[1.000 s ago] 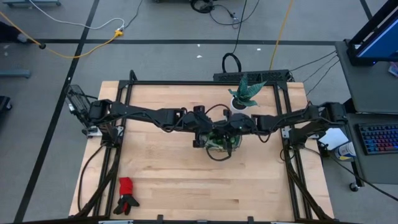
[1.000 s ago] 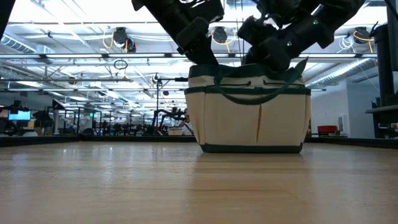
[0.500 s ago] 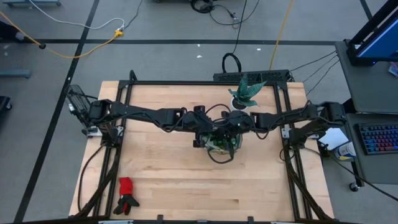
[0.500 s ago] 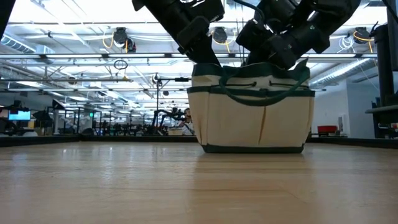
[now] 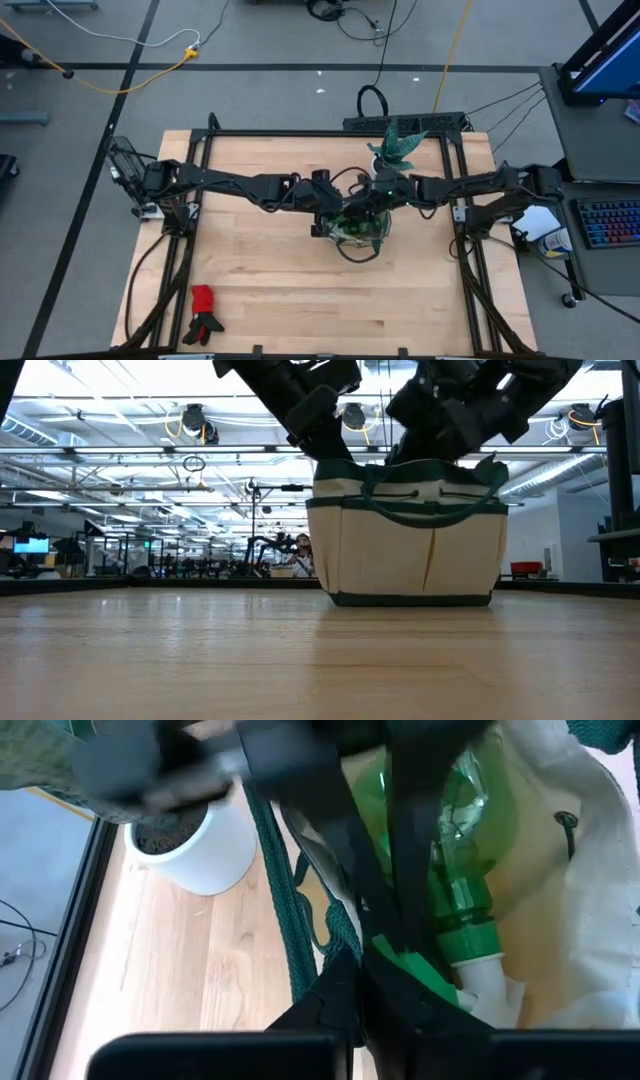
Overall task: Pick & Place Garden tools in Gardening bag
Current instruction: Put the green spray bottle into the gardening bag, then put the red gloves into the gardening bag
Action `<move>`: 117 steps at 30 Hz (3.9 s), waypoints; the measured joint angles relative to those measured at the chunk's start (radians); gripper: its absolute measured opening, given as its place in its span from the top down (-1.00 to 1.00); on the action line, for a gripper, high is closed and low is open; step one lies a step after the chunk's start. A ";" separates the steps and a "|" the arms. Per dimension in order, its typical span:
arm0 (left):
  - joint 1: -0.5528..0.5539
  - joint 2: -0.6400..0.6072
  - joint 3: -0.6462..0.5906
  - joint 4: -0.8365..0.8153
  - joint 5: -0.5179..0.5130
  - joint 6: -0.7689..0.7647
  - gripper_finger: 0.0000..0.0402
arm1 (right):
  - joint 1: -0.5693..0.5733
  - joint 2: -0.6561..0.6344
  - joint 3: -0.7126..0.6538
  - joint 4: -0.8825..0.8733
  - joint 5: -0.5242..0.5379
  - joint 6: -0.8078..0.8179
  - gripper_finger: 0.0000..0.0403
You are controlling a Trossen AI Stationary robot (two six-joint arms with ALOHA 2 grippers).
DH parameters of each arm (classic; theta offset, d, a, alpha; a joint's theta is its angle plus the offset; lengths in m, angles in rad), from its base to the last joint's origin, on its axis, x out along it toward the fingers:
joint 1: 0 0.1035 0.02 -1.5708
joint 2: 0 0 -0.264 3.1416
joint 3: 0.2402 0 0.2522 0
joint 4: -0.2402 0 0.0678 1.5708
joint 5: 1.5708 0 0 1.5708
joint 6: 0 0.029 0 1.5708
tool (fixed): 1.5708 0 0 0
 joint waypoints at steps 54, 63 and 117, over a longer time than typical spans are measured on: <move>-0.367 -0.219 0.000 -0.602 -0.189 -0.505 0.14 | 0.003 -0.100 0.004 -0.070 -0.003 0.080 0.25; -0.457 -0.219 0.000 -0.882 0.042 -0.751 0.14 | 0.003 -0.100 0.004 -0.067 -0.003 0.080 0.24; -1.047 -0.172 -0.417 -0.551 0.193 -0.524 0.39 | 0.003 -0.100 -0.114 0.109 -0.008 0.080 0.26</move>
